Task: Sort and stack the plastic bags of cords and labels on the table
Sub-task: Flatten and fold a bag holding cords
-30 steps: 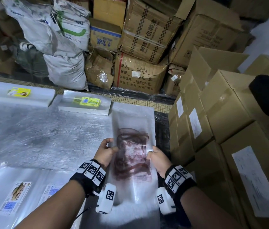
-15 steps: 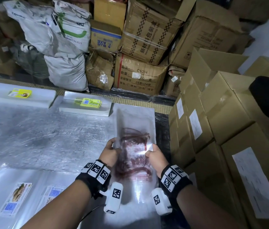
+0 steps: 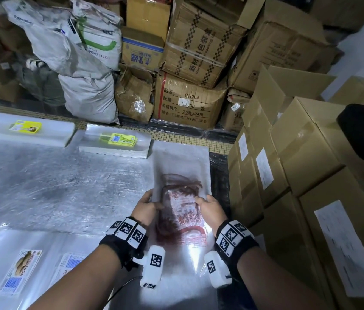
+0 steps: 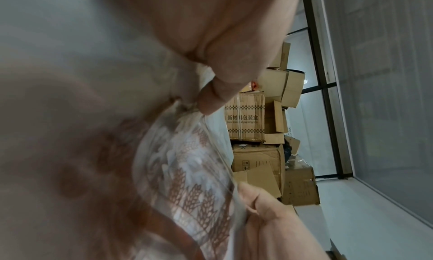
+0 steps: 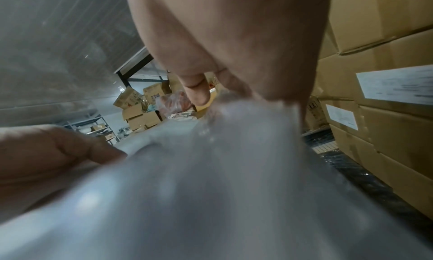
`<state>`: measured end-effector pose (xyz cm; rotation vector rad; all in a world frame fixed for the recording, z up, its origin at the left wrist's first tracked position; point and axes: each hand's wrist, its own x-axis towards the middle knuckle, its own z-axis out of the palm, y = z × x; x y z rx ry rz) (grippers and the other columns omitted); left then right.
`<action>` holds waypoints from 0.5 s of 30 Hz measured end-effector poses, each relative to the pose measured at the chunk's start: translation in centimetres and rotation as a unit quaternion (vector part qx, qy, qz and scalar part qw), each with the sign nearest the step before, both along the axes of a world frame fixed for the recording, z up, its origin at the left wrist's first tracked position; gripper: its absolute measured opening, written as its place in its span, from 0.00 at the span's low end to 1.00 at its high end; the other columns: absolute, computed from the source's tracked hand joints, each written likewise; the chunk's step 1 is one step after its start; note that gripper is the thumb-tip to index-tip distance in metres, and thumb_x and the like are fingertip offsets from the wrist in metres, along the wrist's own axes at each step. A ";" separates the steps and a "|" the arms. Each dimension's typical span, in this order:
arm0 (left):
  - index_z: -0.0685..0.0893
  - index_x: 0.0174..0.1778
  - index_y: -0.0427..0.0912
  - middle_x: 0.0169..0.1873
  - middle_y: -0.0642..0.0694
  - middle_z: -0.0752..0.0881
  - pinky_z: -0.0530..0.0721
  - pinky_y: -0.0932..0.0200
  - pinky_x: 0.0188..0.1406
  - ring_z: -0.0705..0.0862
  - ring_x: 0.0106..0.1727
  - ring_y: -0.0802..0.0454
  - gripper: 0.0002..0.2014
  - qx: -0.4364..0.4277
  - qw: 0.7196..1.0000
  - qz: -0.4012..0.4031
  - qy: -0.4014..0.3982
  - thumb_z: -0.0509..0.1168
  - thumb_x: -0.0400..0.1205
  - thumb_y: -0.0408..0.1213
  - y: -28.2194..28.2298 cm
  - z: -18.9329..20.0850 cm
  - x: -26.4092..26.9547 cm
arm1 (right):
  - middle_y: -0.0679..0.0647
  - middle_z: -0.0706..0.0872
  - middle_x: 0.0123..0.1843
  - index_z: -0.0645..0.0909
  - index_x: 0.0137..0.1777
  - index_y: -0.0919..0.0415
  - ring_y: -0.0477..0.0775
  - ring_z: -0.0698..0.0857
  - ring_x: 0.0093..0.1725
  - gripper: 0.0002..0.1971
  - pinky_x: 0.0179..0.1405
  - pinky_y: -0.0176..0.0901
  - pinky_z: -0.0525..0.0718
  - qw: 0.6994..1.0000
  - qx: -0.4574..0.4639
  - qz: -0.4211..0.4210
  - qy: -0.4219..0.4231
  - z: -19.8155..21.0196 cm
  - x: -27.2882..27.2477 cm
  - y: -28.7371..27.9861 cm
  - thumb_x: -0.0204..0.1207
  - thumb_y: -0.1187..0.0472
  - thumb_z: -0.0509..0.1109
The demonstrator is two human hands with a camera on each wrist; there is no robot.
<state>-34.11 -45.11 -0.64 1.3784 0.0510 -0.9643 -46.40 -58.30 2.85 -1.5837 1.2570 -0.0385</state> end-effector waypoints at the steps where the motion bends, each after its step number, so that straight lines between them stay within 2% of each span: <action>1: 0.85 0.52 0.45 0.48 0.33 0.86 0.81 0.48 0.48 0.83 0.49 0.36 0.25 -0.006 1.000 -0.003 0.007 0.58 0.72 0.11 0.0 0.2 0.2 | 0.68 0.80 0.72 0.75 0.71 0.70 0.63 0.81 0.65 0.18 0.64 0.47 0.76 1.000 -0.007 0.001 0.002 0.0 0.0 0.1 0.87 0.59 0.62; 3: 0.84 0.55 0.40 0.49 0.33 0.83 0.79 0.51 0.45 0.81 0.48 0.38 0.23 -0.013 1.000 -0.013 0.010 0.57 0.73 0.11 0.0 0.4 0.6 | 0.67 0.77 0.75 0.70 0.76 0.70 0.65 0.78 0.73 0.21 0.69 0.49 0.75 1.000 -0.007 0.000 0.004 -0.3 0.0 0.1 0.88 0.60 0.62; 5: 0.82 0.62 0.35 0.52 0.31 0.83 0.81 0.46 0.48 0.82 0.51 0.35 0.24 -0.009 1.000 -0.014 0.013 0.60 0.73 0.12 -0.1 0.2 0.9 | 0.66 0.75 0.77 0.67 0.79 0.69 0.65 0.75 0.76 0.22 0.71 0.50 0.73 1.000 -0.002 -0.008 0.008 -0.5 0.0 0.2 0.89 0.60 0.61; 7: 0.82 0.64 0.39 0.54 0.30 0.86 0.82 0.37 0.56 0.84 0.56 0.30 0.28 0.002 1.000 -0.012 0.007 0.64 0.70 0.14 -0.2 -0.6 1.0 | 0.65 0.75 0.78 0.66 0.81 0.69 0.65 0.74 0.76 0.24 0.72 0.51 0.72 1.000 -0.002 -0.022 0.003 -0.7 0.0 0.5 0.89 0.60 0.61; 8: 0.83 0.64 0.43 0.54 0.32 0.87 0.84 0.37 0.54 0.84 0.56 0.30 0.29 0.012 1.000 -0.018 -0.008 0.64 0.70 0.13 -0.2 -0.6 0.8 | 0.65 0.74 0.78 0.65 0.81 0.68 0.64 0.74 0.77 0.24 0.72 0.50 0.72 1.000 0.004 -0.030 -0.001 -0.9 0.0 0.6 0.89 0.60 0.61; 10: 0.83 0.65 0.44 0.50 0.35 0.88 0.87 0.48 0.40 0.85 0.49 0.35 0.31 0.014 0.999 -0.021 -0.026 0.60 0.72 0.10 -0.1 -0.3 0.4 | 0.63 0.74 0.79 0.65 0.82 0.67 0.61 0.73 0.77 0.24 0.71 0.47 0.71 0.999 0.015 -0.045 -0.017 -1.0 0.0 0.9 0.88 0.62 0.62; 12: 0.82 0.63 0.43 0.45 0.38 0.88 0.87 0.60 0.30 0.86 0.42 0.42 0.32 0.004 0.999 -0.032 -0.044 0.57 0.72 0.06 -0.1 0.2 0.0 | 0.57 0.71 0.82 0.62 0.84 0.63 0.57 0.71 0.78 0.27 0.74 0.46 0.68 0.997 0.030 -0.058 -0.043 -1.2 0.1 1.2 0.87 0.64 0.62; 13: 0.82 0.60 0.43 0.43 0.40 0.87 0.85 0.65 0.27 0.85 0.39 0.47 0.31 0.010 0.997 -0.043 -0.060 0.56 0.73 0.06 -0.1 0.8 -0.2 | 0.55 0.71 0.81 0.62 0.85 0.61 0.55 0.72 0.77 0.27 0.75 0.46 0.69 0.996 0.037 -0.061 -0.059 -1.1 0.2 1.3 0.87 0.65 0.62; 15: 0.78 0.60 0.44 0.44 0.44 0.84 0.81 0.72 0.25 0.82 0.39 0.53 0.28 0.008 0.995 -0.071 -0.072 0.55 0.76 0.07 -0.2 1.7 -0.4 | 0.54 0.79 0.75 0.67 0.81 0.53 0.53 0.80 0.69 0.25 0.73 0.50 0.77 0.993 0.043 -0.061 -0.088 -1.2 0.4 1.5 0.85 0.67 0.62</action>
